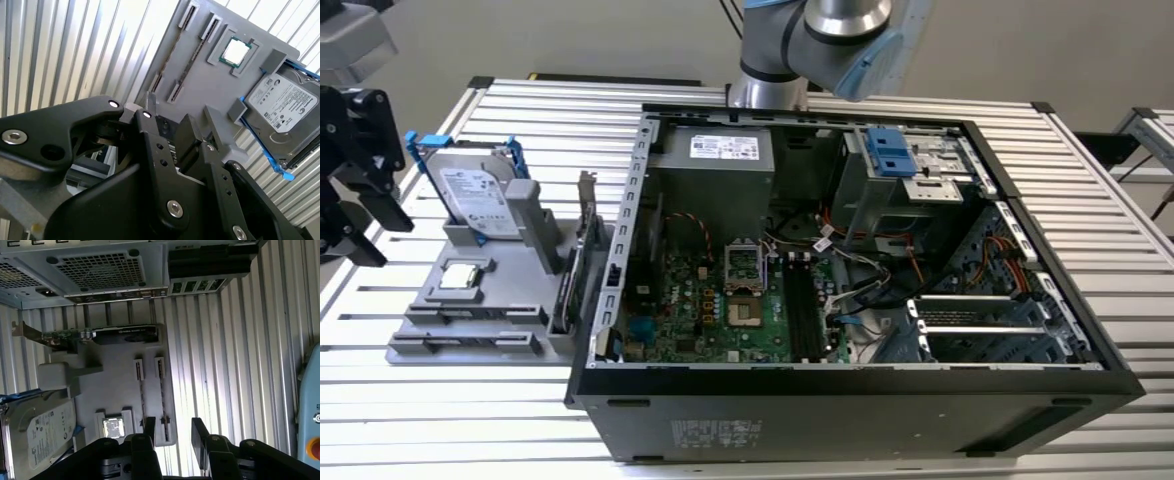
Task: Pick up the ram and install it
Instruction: 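Pick up the ram and move it above insertion slot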
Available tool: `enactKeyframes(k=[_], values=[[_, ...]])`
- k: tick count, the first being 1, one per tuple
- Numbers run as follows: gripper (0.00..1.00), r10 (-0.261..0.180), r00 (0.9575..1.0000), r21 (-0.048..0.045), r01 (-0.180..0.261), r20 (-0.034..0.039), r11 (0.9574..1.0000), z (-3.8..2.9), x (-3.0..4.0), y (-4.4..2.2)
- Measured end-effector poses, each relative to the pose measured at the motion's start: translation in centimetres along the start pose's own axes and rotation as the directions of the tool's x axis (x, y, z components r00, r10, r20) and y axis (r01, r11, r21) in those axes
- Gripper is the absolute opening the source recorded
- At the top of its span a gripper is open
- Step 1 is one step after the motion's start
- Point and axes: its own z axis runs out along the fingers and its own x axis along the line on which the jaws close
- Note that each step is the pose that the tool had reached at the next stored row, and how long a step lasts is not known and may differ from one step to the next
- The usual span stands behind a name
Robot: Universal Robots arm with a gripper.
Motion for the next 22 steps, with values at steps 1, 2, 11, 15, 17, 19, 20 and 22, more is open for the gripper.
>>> enactKeyframes(k=[1,2,11,15,17,19,20,22], values=[[1.00,0.000,1.0000,-0.0001,0.000,-0.0002,1.0000,0.08,0.00,0.00],[1.00,0.000,1.0000,-0.0001,0.000,-0.0001,1.0000,0.17,0.00,-0.01],[1.00,-0.001,1.0000,0.0002,0.001,-0.0001,1.0000,1.13,0.02,-0.06],[1.00,-0.009,1.0000,0.0000,0.009,-0.0004,1.0000,1.79,0.03,-0.08],[1.00,-0.014,0.9999,0.0002,0.014,-0.0006,0.9999,2.14,0.03,-0.11],[1.00,-0.020,0.9998,0.0007,0.020,-0.0009,0.9998,2.47,0.04,-0.13],[1.00,-0.022,0.9997,0.0011,0.022,-0.0010,0.9997,2.62,0.04,-0.13],[1.00,-0.027,0.9996,0.0021,0.027,-0.0011,0.9996,2.83,0.05,-0.15]])
